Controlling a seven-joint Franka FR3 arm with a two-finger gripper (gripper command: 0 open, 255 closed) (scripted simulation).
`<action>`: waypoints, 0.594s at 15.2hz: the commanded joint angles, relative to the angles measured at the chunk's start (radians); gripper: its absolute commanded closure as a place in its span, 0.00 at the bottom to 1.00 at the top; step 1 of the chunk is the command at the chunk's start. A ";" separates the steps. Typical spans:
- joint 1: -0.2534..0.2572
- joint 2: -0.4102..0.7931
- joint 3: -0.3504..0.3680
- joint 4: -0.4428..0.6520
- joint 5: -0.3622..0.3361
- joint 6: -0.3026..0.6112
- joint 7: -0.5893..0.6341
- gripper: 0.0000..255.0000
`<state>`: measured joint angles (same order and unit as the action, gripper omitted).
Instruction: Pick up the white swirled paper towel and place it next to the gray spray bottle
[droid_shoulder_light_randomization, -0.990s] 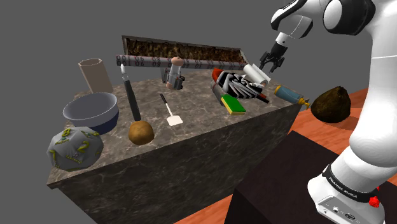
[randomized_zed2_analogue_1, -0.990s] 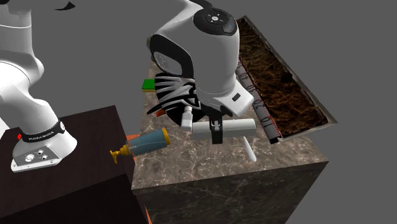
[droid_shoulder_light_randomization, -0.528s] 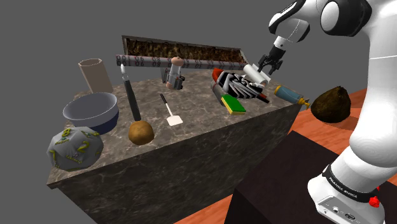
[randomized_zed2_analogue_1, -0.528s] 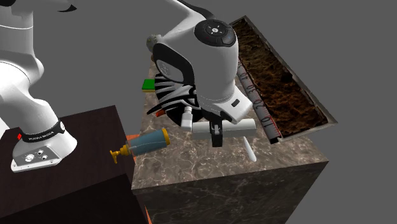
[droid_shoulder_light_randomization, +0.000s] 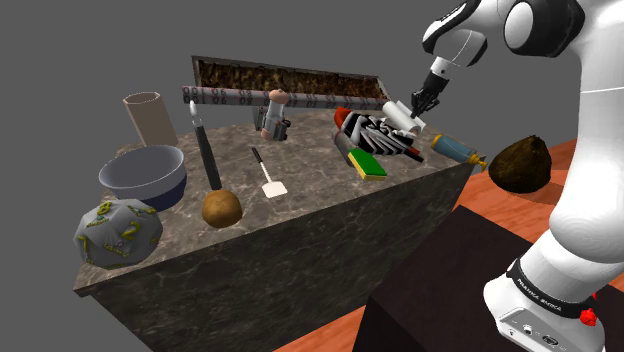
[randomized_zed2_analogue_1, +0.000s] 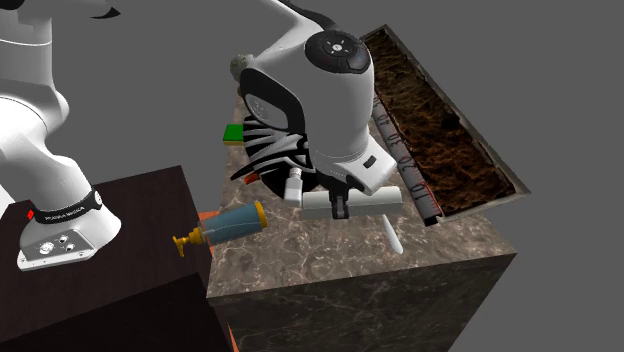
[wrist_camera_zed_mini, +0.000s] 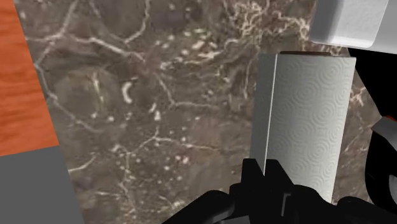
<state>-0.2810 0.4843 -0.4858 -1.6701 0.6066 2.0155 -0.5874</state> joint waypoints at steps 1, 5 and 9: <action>0.000 0.001 0.001 -0.001 0.000 0.000 0.000 1.00; 0.000 0.001 0.000 0.003 -0.001 -0.003 0.001 1.00; 0.003 -0.021 -0.008 0.023 -0.019 -0.039 0.022 1.00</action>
<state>-0.2790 0.4701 -0.4915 -1.6504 0.5927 1.9849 -0.5700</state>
